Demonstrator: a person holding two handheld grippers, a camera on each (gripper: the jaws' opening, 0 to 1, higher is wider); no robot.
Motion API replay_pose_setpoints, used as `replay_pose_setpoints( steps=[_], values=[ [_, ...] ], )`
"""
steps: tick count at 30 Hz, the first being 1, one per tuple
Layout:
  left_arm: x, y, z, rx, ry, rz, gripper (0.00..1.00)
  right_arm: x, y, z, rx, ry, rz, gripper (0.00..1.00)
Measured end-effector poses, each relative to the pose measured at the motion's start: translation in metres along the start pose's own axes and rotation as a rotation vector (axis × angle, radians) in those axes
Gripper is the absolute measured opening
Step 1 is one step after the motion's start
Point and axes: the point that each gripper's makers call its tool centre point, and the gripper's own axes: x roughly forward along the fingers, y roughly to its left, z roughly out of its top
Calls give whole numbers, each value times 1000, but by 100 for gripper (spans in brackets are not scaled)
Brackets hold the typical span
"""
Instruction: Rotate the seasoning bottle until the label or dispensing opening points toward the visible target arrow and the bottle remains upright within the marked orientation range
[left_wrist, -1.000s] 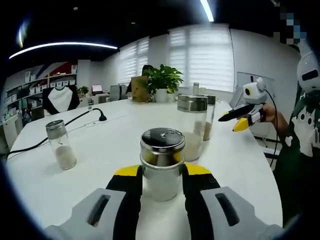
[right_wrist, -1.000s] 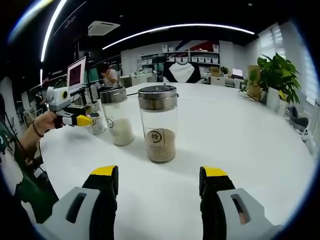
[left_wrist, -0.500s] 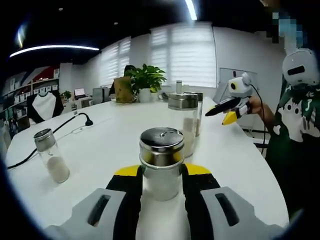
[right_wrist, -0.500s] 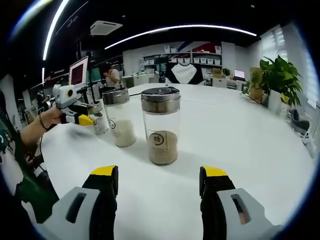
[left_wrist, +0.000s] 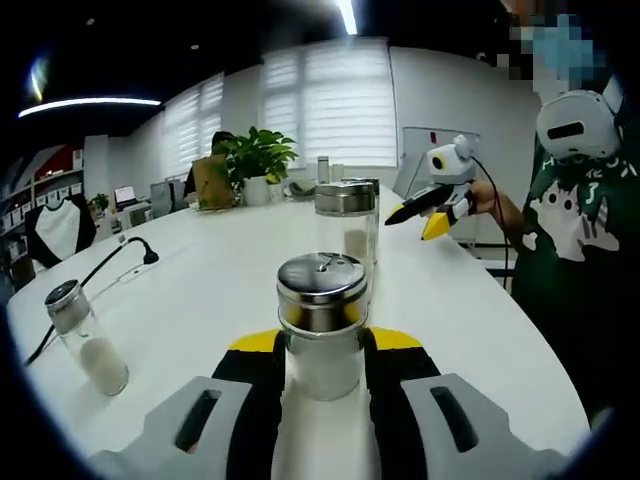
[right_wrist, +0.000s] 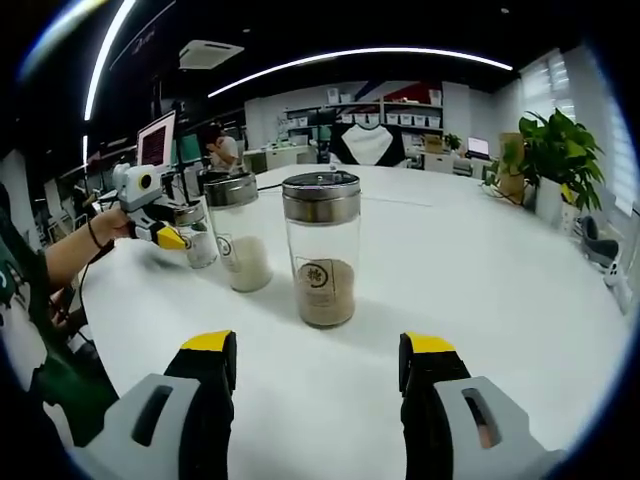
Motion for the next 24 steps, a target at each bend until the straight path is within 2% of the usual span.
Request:
replay_pose_setpoints(
  steps=[9,20,24],
  values=[
    [1,-2,1,9,14,-40,33,-2,-2,0,0,1,-6,67],
    [2,-2,1,48,28,-130,33,-2,-1,1,-2,-1,-3,67],
    [2,-1,0,48,12,-159,33,-3,-2,3,-3,-5,-6,67]
  ],
)
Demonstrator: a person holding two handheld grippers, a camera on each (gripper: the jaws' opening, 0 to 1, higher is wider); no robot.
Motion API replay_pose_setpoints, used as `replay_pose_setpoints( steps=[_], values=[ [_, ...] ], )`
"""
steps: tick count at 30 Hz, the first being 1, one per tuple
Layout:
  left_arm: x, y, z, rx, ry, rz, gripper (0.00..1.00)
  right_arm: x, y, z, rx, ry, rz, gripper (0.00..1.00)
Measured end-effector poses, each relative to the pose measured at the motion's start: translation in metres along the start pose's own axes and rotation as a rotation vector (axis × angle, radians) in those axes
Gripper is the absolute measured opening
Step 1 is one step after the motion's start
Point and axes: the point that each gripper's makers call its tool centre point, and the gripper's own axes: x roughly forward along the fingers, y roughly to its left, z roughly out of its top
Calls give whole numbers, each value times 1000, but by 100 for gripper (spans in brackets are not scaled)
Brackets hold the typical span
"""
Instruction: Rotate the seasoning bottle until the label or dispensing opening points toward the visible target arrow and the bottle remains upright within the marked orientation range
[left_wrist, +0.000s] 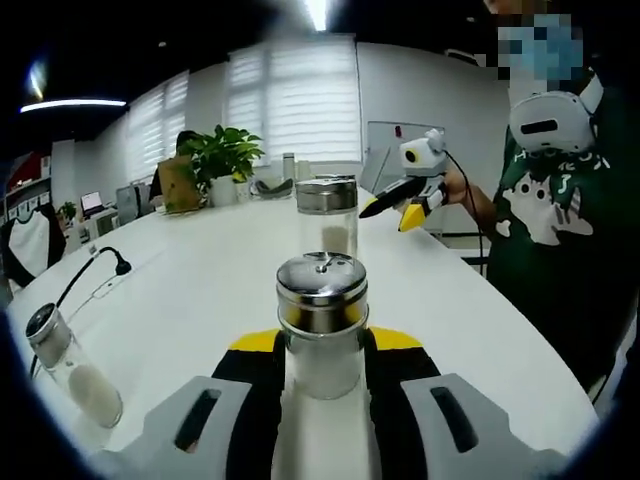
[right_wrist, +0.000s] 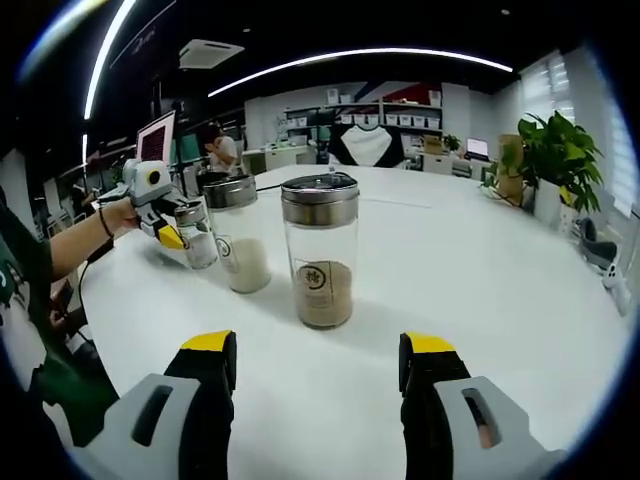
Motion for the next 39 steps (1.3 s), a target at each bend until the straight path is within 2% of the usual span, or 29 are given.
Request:
replay_pose_setpoints(
  steps=[11,17,21,25,29,31,35,37,39],
  values=[
    [0,-2,1,-1,-38,-33,33,3,5,0,-8,7,12,67],
    [-2,5,0,-41,-57,-8,36,3,2,1,-11,3,7,67],
    [-5,5,7,-52,-87,3,40,1,-1,0,-9,4,3,67],
    [-6,1,9,-35,-70,16,44,1,-3,-4,-2,9,-2,67],
    [-7,1,13,-64,-77,57,47,1,-2,-5,2,8,-1,67],
    [-6,5,13,-109,-71,98,50,1,-2,-5,2,9,1,67],
    [-4,4,13,-119,-66,145,50,2,-2,-5,-5,12,1,67],
    [-4,8,7,-134,-45,203,50,1,-2,-4,-5,8,2,67],
    [-6,11,8,-192,-79,251,50,0,-3,-4,-6,10,0,67]
  ],
)
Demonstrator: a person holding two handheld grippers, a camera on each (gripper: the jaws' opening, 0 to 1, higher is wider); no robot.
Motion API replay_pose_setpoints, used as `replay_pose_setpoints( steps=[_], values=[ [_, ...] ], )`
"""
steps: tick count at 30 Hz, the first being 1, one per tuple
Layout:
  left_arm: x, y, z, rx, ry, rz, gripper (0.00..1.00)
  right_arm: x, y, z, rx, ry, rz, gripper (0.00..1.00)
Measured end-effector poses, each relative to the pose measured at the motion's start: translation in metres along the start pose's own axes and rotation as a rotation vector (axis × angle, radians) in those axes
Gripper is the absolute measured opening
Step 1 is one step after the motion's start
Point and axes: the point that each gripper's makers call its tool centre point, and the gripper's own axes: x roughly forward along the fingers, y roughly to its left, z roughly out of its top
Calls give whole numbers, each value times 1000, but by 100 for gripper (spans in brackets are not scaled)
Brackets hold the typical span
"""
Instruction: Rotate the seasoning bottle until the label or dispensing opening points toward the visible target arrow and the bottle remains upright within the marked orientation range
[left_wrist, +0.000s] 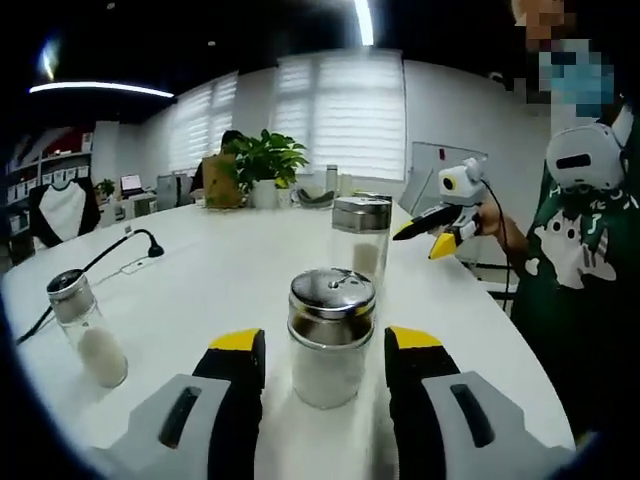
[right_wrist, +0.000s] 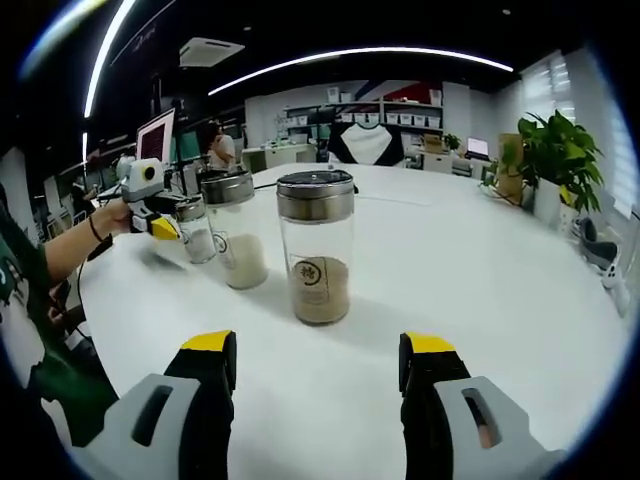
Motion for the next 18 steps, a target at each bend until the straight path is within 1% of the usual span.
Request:
replay_pose_setpoints(
  steps=[1,2,3,4,5,6,8,10,11,13,14,16,17,18],
  values=[
    [-1,1,0,-32,-7,17,50,0,0,0,0,0,-1,67],
    [-2,0,0,-35,-5,36,50,0,-1,-1,2,2,-2,67],
    [-3,0,-1,-21,6,53,50,0,0,-1,3,2,-2,67],
    [-4,-1,-4,41,29,77,52,1,0,-1,4,4,-1,67],
    [-3,-3,-7,73,41,85,54,1,0,-2,4,5,0,67],
    [-2,-6,-9,71,47,92,55,2,1,-2,4,6,3,67],
    [-2,-6,-7,-15,15,129,54,2,2,-2,5,6,5,67],
    [-5,-3,-3,-72,-30,174,54,3,2,-2,4,6,5,67],
    [-8,2,-4,-77,-35,220,53,3,2,-2,4,5,4,67],
    [-11,4,-7,-81,-27,263,53,2,2,-1,6,2,3,67],
    [-12,5,-6,-115,-41,289,54,2,2,-1,7,2,3,67],
    [-12,4,-4,-190,-65,311,54,2,1,-2,6,5,1,67],
    [-12,5,-3,-202,-74,324,53,3,1,-2,5,7,1,67],
    [-13,4,-1,-193,-72,331,53,3,1,-2,4,8,1,67]
  ],
)
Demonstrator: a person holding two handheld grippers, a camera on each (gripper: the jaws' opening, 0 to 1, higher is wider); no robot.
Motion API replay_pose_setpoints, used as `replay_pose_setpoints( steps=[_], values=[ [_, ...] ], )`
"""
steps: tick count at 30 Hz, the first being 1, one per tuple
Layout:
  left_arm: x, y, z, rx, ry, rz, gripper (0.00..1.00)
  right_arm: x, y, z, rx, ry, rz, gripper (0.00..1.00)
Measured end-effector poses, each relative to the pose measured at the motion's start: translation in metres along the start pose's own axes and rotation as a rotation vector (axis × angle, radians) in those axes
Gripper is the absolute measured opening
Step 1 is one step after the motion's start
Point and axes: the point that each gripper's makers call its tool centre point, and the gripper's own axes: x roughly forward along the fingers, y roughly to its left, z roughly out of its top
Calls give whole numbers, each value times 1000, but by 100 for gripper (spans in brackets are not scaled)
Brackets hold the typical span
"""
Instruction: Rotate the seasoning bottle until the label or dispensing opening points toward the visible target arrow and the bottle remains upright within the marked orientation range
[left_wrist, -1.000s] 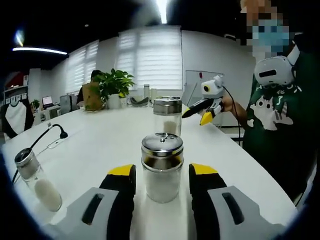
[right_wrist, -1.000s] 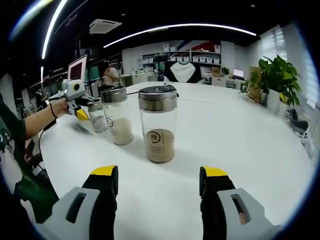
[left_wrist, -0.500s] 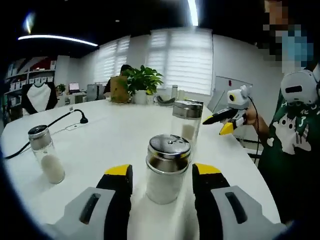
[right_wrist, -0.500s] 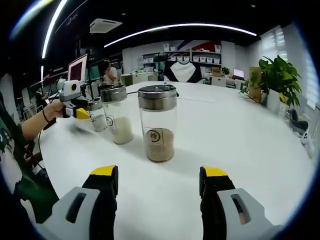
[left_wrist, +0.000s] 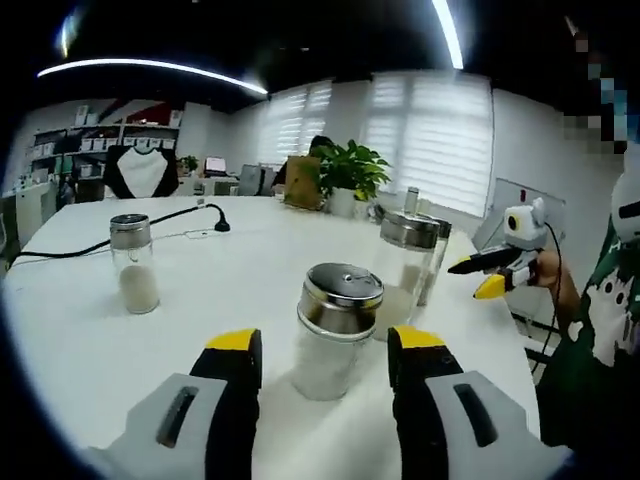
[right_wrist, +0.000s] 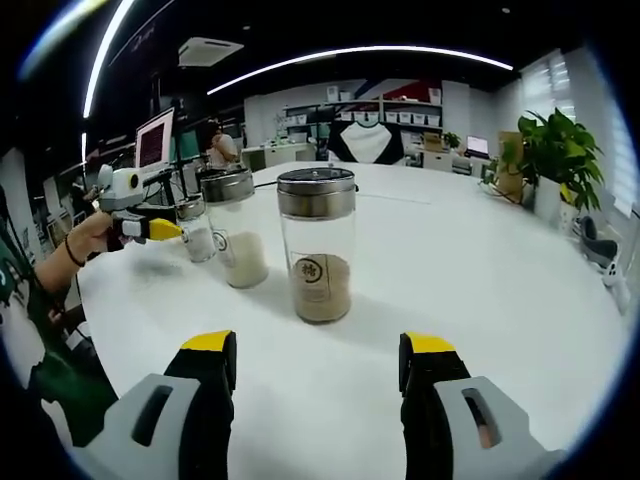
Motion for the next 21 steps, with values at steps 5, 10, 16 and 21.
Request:
replay_pose_setpoints(
  steps=[5,10,16,21],
  values=[
    [0,-7,7,4,-36,48,53,1,-1,0,4,2,-5,67],
    [6,-11,2,19,-29,80,51,2,1,2,1,3,0,67],
    [10,-11,1,-35,-53,91,47,2,0,3,-2,6,0,67],
    [11,-8,2,-52,-59,112,44,0,-2,6,-2,-4,-4,67]
  ],
)
